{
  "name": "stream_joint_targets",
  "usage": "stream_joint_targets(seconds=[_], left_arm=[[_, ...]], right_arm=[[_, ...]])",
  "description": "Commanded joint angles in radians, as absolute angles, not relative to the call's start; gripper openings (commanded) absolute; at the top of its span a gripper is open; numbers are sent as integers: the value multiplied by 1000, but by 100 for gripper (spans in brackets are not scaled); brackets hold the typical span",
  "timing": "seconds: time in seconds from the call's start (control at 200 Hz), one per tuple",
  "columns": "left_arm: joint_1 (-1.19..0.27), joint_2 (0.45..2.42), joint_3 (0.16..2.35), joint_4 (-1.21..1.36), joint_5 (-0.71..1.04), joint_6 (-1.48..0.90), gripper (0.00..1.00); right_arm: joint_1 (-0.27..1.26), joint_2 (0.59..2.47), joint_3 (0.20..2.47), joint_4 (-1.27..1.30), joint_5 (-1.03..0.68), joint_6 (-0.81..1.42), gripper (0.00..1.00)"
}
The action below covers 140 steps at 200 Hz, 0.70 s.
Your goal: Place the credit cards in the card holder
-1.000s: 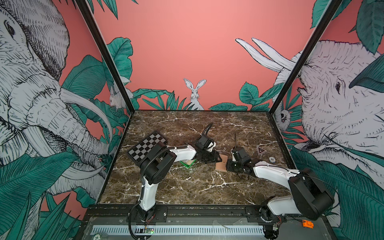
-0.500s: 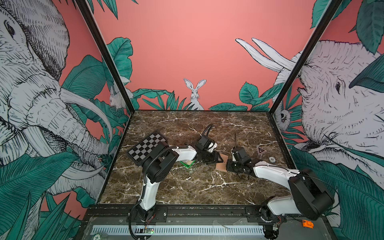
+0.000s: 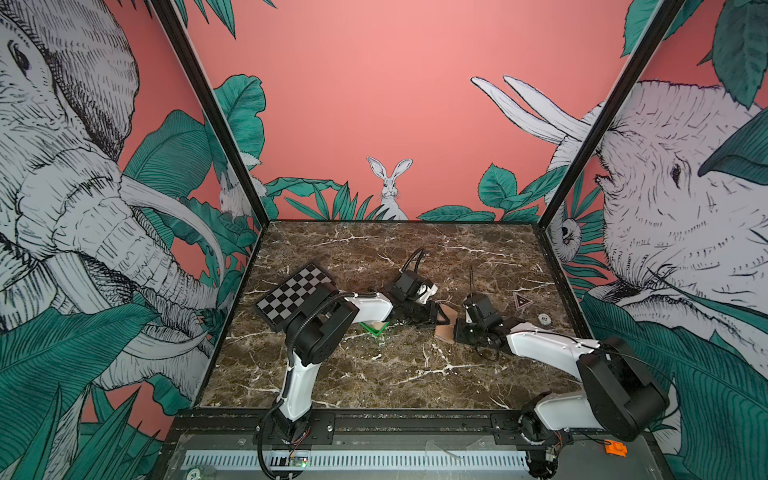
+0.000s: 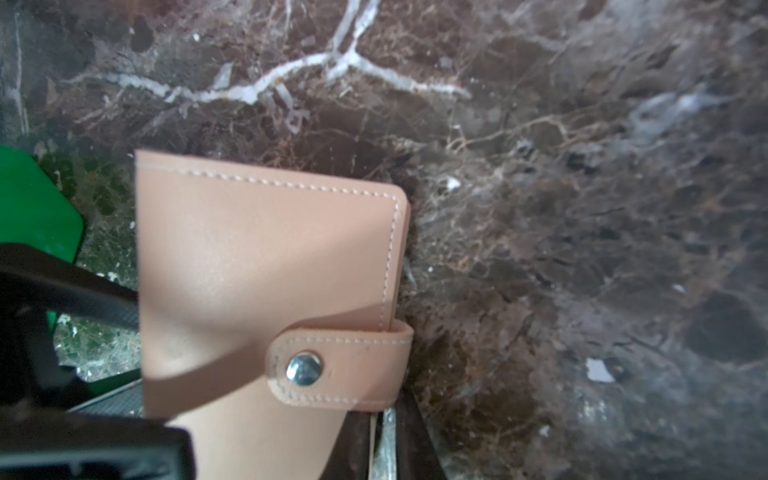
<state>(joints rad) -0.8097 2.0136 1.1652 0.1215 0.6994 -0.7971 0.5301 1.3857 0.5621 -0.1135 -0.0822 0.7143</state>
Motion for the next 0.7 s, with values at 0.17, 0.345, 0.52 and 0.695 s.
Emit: stream_joint_targets(seconds=[0.17,0.345,0.52,0.695], left_arm=[[-809,1962,1144,183,737,-812,34],[-809,1946,1135,175,716,-781,25],[-809,1921,1148,110,658,-710,15],[-808,1882,1198,-4,583,-630,11]], right_arm=[[529,1377,533,-153,-56,713,13],[532,1347,527,-128,-68,719,13],[531,1251,530,-135,-68,723,17],[531,1149,573,-198,-53,716,20]])
